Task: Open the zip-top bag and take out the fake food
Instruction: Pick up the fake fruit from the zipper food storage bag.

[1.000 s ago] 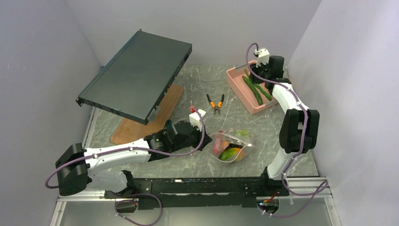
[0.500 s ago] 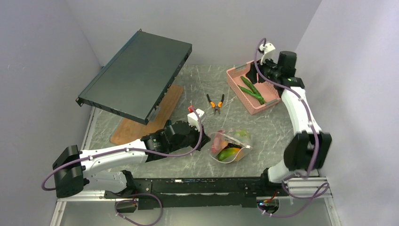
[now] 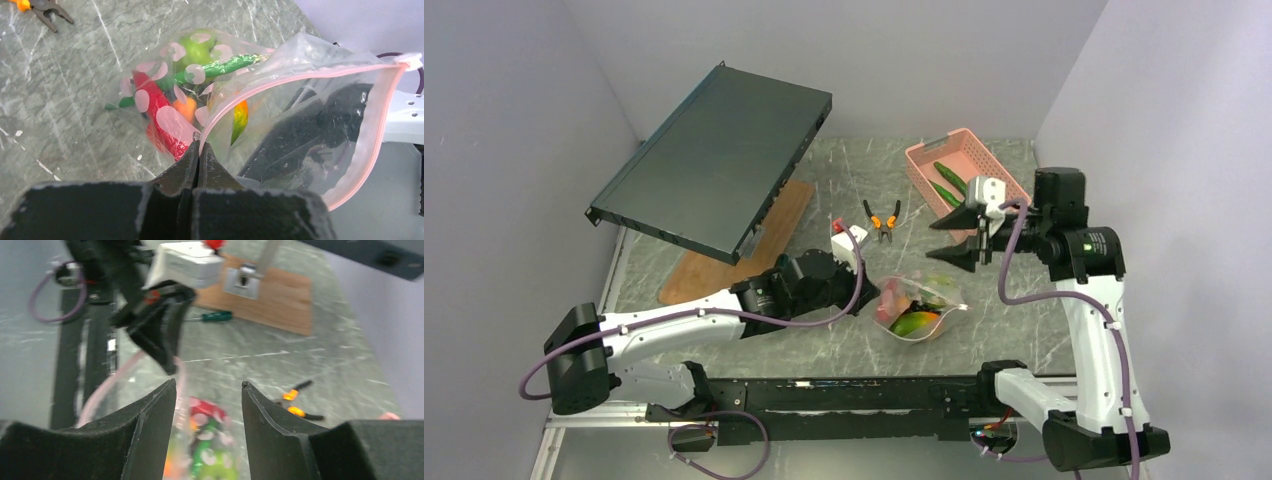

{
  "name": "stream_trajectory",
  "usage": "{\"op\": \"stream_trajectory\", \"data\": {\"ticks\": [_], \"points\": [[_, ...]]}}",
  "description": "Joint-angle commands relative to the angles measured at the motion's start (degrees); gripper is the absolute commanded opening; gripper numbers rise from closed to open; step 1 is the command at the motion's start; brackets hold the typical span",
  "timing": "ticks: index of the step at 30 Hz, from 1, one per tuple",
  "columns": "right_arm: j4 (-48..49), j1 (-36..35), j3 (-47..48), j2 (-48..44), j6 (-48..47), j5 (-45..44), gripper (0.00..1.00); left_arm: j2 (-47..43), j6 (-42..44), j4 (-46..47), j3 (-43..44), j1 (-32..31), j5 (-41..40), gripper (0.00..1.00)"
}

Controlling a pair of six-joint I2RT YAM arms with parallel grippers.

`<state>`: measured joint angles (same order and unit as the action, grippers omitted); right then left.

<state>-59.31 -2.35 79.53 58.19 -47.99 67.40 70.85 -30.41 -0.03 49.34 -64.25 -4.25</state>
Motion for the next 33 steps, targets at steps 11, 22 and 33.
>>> {"op": "stream_trajectory", "data": {"ticks": [11, 22, 33], "points": [[-13.23, -12.9, -7.75, -6.02, -10.37, -7.12, 0.3, 8.18, 2.56, 0.12, 12.46, -0.97, 3.44, 0.0], [-2.11, -14.34, -18.5, -8.82, -4.14, -25.53, 0.17, 12.09, 2.83, 0.17, 16.6, -1.38, 5.47, 0.0], [3.37, -14.35, -29.34, -11.43, -5.9, -31.0, 0.2, 14.76, 2.06, 1.62, 17.53, -2.17, 7.98, 0.0]]}}
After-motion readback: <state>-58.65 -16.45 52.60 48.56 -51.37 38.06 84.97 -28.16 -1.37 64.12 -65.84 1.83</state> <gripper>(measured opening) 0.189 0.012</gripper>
